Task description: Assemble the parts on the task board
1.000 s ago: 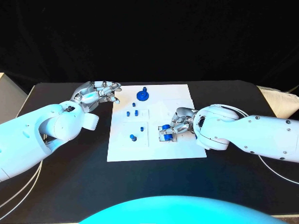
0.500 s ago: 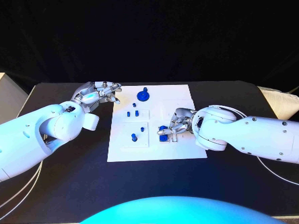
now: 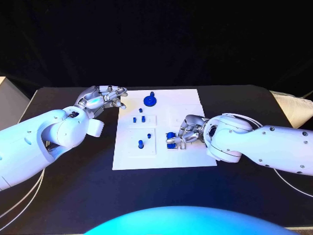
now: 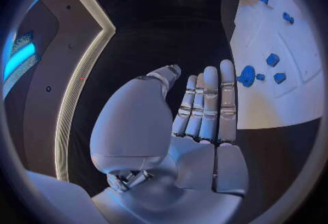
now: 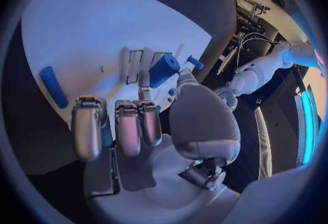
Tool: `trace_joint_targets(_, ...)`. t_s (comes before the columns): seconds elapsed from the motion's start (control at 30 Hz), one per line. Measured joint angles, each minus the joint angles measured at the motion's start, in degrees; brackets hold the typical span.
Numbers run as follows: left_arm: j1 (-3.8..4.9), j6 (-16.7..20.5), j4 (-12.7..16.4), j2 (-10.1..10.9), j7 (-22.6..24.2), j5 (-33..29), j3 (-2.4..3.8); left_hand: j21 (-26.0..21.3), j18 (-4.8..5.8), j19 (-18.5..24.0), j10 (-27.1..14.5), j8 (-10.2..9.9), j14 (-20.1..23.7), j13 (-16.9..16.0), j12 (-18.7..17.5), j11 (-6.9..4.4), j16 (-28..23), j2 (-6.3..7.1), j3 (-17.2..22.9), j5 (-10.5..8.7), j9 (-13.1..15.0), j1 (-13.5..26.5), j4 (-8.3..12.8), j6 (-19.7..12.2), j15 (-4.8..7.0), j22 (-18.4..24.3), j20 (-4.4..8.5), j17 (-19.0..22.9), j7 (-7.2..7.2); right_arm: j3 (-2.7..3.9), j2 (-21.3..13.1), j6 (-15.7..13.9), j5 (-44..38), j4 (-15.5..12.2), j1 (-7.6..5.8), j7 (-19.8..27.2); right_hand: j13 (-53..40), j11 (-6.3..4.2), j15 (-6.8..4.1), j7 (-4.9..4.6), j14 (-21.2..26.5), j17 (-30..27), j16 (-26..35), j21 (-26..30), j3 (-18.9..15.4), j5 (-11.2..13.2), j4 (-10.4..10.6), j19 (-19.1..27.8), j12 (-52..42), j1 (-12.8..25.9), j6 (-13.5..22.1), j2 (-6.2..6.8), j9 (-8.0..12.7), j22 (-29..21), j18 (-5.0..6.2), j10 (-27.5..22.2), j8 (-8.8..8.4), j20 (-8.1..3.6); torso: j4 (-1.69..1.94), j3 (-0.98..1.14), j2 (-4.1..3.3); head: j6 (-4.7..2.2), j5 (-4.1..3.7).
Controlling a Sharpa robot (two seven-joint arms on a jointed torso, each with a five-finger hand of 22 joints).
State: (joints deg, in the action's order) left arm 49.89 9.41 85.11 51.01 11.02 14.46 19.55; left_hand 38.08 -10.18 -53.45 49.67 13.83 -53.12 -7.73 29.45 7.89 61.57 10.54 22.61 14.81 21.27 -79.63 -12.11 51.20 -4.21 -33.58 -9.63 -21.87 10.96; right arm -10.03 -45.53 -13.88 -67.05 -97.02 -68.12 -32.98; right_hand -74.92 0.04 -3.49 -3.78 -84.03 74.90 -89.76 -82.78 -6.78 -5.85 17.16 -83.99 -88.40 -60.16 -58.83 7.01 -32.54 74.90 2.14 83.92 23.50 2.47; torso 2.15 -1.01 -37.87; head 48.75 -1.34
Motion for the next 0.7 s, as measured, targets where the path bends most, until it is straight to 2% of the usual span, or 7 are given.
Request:
trace_joint_targets(0.13,0.0,0.01,-0.05,-0.03,0.0,0.0,0.0,0.0,0.0,0.0,0.0,0.0,0.0,0.0,0.0,0.0,0.0,0.0,0.0,0.0,0.0,0.0,0.0,0.0,0.0,0.0,0.0,0.0,0.0,0.01,-1.49,-1.96,0.14,-1.62,0.06,0.68,0.0,-0.31,-0.43,0.42,0.0,0.0,0.0,-0.65,0.0,-0.26,0.0,-0.02,0.0,-0.8,-0.42,0.08,-0.29,0.03,0.0,0.08,0.64,-0.03,-0.01,0.02,0.0,-0.16,0.02)
trace_joint_targets(0.37,0.0,0.01,-0.14,-0.12,-0.01,-0.01,0.0,0.0,0.0,-0.21,0.0,0.0,0.0,0.0,0.0,0.0,0.0,0.0,0.0,0.0,0.0,0.0,0.0,0.0,0.0,0.05,-0.21,0.0,0.0,0.08,-2.95,-4.2,0.48,-3.15,0.08,1.69,0.0,-0.87,-0.84,0.82,0.0,0.0,0.0,-1.0,0.51,-0.59,-0.31,0.0,-0.36,-3.96,-1.27,-0.82,-1.09,0.04,0.0,-0.07,2.0,-0.71,-0.07,0.02,0.01,-0.35,0.02)
trace_joint_targets(0.63,0.0,0.01,-0.19,-0.21,-0.01,-0.01,0.0,0.0,0.0,-0.21,0.0,0.0,0.0,-0.01,0.0,0.0,0.0,0.0,0.0,0.0,0.0,0.0,0.0,0.0,0.0,0.05,-0.21,-0.01,0.0,0.09,-2.84,-4.67,0.68,-2.86,0.11,1.97,0.01,-1.11,-1.25,1.04,0.0,0.05,0.0,-1.33,2.54,-0.91,-0.51,-0.01,-0.6,-10.89,-1.05,-2.26,-1.43,0.04,0.0,0.1,2.89,-0.83,-0.01,-0.02,-0.01,-0.41,-0.13)
trace_joint_targets(0.7,0.0,0.01,-0.2,-0.21,-0.01,-0.01,0.0,0.0,0.0,-0.21,0.0,0.0,0.0,-0.01,0.0,0.0,0.0,-0.05,0.0,0.0,0.0,-0.05,0.0,0.0,0.0,0.05,-0.21,-0.01,0.0,0.09,-2.6,-4.64,0.67,-2.57,0.12,1.97,0.01,-1.53,-1.25,1.23,0.0,0.05,0.0,-1.61,3.99,-0.63,-0.55,-0.01,-0.6,-13.37,-1.24,-2.28,-1.43,0.04,0.0,0.08,3.33,-1.24,0.03,-0.05,-0.02,-0.36,-0.16)
